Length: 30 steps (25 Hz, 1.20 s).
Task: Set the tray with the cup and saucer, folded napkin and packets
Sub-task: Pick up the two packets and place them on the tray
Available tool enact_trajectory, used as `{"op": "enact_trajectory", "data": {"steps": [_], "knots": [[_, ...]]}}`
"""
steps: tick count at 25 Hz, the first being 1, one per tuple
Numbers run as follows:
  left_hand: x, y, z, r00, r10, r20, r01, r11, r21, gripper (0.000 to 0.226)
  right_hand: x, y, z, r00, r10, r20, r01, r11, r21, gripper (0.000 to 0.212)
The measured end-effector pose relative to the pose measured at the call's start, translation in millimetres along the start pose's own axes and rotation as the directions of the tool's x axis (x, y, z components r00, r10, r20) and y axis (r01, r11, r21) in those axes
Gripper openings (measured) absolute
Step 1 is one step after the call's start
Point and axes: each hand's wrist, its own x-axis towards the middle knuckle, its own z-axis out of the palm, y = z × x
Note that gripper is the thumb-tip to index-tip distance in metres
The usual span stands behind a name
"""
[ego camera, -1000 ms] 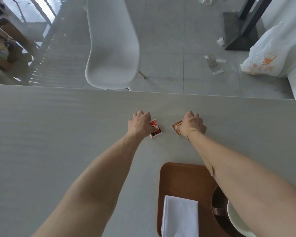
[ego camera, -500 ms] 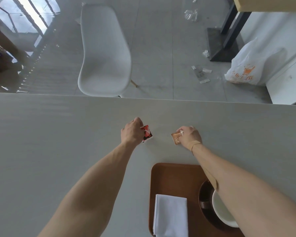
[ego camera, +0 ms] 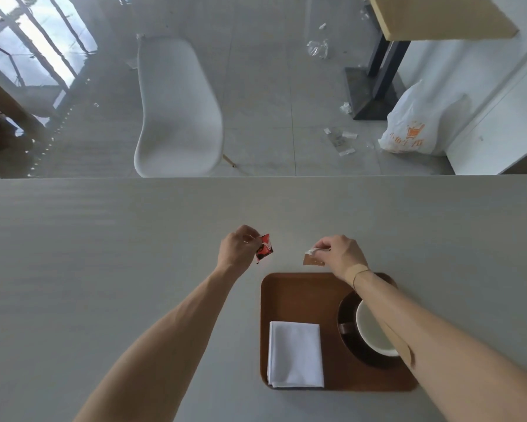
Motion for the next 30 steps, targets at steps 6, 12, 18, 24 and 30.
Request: {"op": "enact_trajectory", "data": {"steps": [6, 12, 18, 24, 30], "knots": [[-35.1, -15.7, 7.0, 0.994, 0.032, 0.108, -0.029, 0.999, -0.030, 0.013, -35.6, 12.0, 6.2, 0.997, -0.053, 0.063, 0.057, 0.996, -0.074, 0.014], [-52.5, -31.7, 19.2, 0.981, 0.005, 0.196, -0.022, 0.996, 0.082, 0.015, -44.9, 17.8, 23.1, 0.989, -0.065, 0.136, 0.084, 0.987, -0.139, 0.010], [-51.9, -31.1, 35.7, 0.976, 0.010, 0.219, -0.082, 0.943, 0.321, 0.009, -33.8, 20.2, 38.8, 0.968, -0.053, 0.246, 0.103, 0.975, -0.195, 0.013], [-47.7, -35.8, 44.2, 0.961, 0.207, 0.183, -0.273, 0.808, 0.522, 0.014, -29.7, 21.3, 53.7, 0.985, -0.110, 0.130, 0.145, 0.942, -0.303, 0.016], [-44.9, -45.5, 48.1, 0.932, 0.297, 0.206, -0.360, 0.700, 0.617, 0.018, -31.0, 28.6, 67.6, 0.981, -0.189, 0.034, 0.188, 0.908, -0.374, 0.017]]}}
